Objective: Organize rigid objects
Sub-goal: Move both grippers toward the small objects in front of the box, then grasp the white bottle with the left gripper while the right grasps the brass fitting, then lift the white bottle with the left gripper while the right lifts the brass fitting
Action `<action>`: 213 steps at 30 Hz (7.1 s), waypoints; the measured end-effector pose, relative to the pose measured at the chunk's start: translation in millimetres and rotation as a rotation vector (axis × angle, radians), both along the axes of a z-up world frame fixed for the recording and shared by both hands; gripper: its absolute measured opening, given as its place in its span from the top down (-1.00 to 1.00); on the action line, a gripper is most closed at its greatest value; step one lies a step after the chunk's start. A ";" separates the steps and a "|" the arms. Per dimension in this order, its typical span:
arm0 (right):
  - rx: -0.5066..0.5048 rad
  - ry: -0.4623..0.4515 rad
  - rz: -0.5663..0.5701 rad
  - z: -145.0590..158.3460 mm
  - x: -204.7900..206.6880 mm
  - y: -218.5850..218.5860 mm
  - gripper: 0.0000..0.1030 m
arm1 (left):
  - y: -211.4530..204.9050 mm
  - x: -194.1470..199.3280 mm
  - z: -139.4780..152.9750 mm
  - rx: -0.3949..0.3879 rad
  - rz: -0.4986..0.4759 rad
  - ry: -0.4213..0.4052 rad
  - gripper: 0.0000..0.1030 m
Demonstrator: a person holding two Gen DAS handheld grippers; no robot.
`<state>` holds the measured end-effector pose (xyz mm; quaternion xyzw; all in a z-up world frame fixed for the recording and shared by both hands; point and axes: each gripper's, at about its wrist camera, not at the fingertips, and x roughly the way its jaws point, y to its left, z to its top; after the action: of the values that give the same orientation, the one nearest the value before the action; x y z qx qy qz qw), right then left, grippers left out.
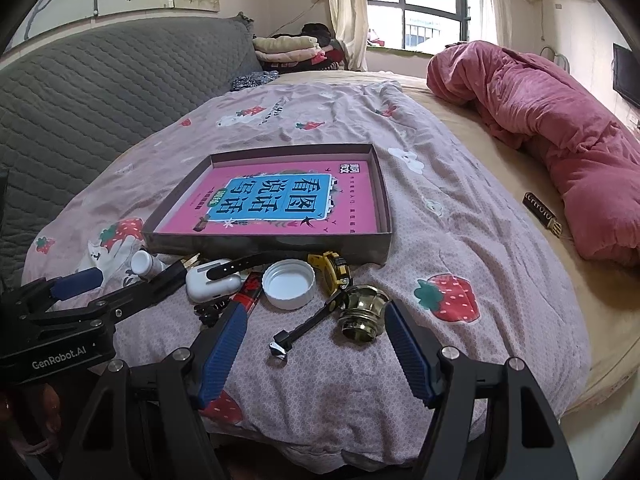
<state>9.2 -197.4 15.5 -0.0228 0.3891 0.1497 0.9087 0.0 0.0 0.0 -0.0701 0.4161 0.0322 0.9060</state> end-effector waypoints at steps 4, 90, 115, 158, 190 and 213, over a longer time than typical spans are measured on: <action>-0.001 -0.003 -0.003 0.8 0.2 0.4 -0.37 | -0.1 0.9 -0.2 0.001 0.001 0.004 -0.61; 0.020 0.115 -0.111 -33.6 31.8 -34.0 -0.37 | 57.6 45.1 -43.5 0.014 0.136 0.093 -0.61; 0.022 0.181 -0.139 -56.9 54.7 -30.2 -0.37 | 45.5 55.0 -48.5 0.052 0.050 0.083 -0.21; 0.069 0.127 -0.062 -52.2 54.9 -27.0 0.28 | 74.7 54.0 -51.1 -0.094 0.079 0.059 0.46; 0.038 0.000 -0.004 -25.3 35.4 -19.7 0.28 | 59.2 24.8 -20.0 -0.064 0.016 -0.058 0.48; 0.034 -0.055 0.036 -10.1 32.2 -2.0 0.28 | 52.9 24.1 -16.2 -0.050 -0.001 -0.086 0.48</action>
<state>41.4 -199.4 5.4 -0.0183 0.3610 0.1719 0.9164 24.1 52.9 -16.2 -0.0938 0.3774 0.0185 0.9211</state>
